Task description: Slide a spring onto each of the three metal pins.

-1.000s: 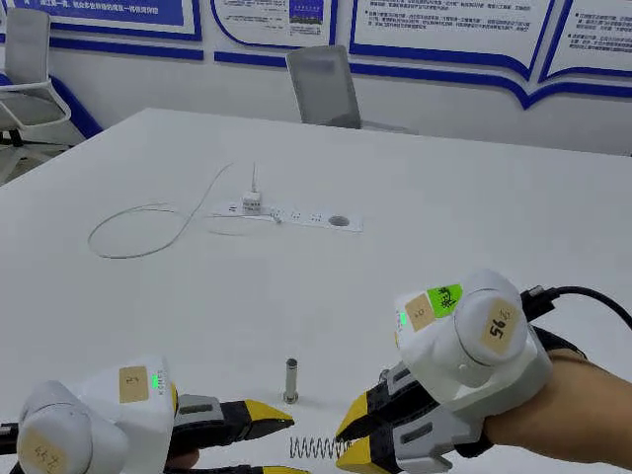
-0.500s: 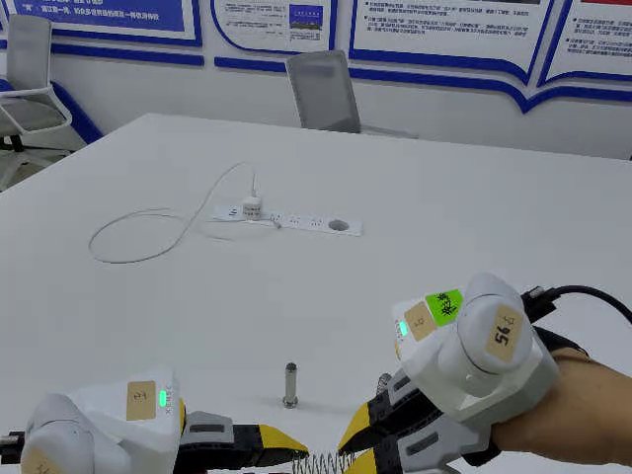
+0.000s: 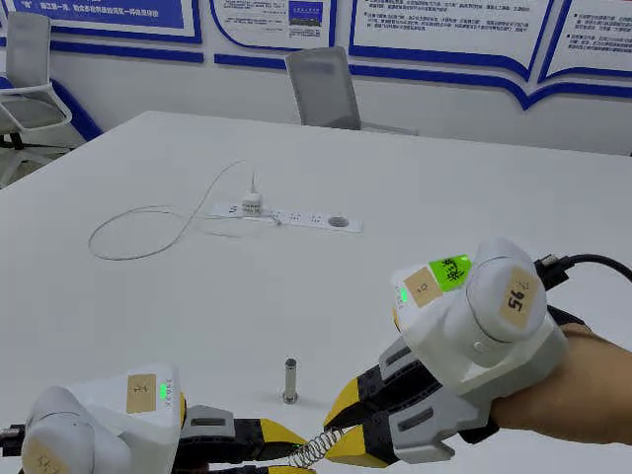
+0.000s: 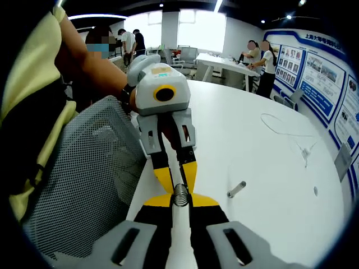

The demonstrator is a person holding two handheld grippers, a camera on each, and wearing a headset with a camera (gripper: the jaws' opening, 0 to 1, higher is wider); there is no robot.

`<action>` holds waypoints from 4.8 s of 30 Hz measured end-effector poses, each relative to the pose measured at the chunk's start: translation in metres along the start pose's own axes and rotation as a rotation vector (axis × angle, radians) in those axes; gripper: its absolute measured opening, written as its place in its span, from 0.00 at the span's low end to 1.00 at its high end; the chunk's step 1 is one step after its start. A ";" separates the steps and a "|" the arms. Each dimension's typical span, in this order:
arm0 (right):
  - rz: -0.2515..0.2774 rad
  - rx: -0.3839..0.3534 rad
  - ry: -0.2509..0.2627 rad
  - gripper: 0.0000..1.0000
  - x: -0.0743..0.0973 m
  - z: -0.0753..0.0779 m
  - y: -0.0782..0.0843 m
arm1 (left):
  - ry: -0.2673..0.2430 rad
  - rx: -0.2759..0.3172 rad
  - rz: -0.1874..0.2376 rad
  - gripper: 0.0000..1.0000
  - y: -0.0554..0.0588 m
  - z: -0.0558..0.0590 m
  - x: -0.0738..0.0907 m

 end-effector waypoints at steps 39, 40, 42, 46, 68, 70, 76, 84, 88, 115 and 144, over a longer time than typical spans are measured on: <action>0.073 -0.044 0.088 0.12 -0.005 0.020 -0.013 | -0.071 0.043 0.029 0.25 -0.001 -0.015 0.009; 0.073 -0.045 0.093 0.12 -0.005 0.021 -0.013 | -0.075 0.046 0.030 0.26 0.000 -0.016 0.010; 0.078 -0.052 0.103 0.12 -0.004 0.023 -0.012 | -0.089 0.052 0.029 0.28 0.001 -0.019 0.012; 0.084 -0.064 0.132 0.12 -0.002 0.029 -0.011 | -0.115 0.074 0.032 0.33 0.003 -0.024 0.017; 0.126 -0.157 0.337 0.12 0.004 0.082 -0.006 | -0.195 0.147 0.046 0.55 0.010 -0.035 0.028; 0.129 -0.173 0.345 0.12 0.001 0.086 -0.004 | -0.198 0.152 0.045 0.56 0.011 -0.035 0.028; 0.126 -0.199 0.357 0.12 -0.009 0.093 0.001 | -0.204 0.159 0.045 0.59 0.011 -0.037 0.029; 0.109 -0.226 0.342 0.12 -0.024 0.097 0.011 | -0.208 0.172 0.044 0.62 0.012 -0.039 0.029; 0.111 -0.238 0.344 0.12 -0.027 0.098 0.014 | -0.207 0.175 0.044 0.62 0.013 -0.039 0.029; 0.063 -0.285 0.315 0.12 -0.054 0.094 0.037 | -0.202 0.183 0.037 0.61 0.016 -0.043 0.028; -0.016 -0.273 0.311 0.17 -0.064 0.086 0.049 | -0.209 0.177 0.035 0.61 0.013 -0.042 0.029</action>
Point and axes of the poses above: the centre of the closed fingertips' face, and the gripper's own axes: x roughly backward along the fingers, z roughly to its right, y roughly out of its underside, the point moved 5 cm from there along x, roughly backward along the fingers, and after that the axes turned 12 degrees about x, right-handed, at the moved point
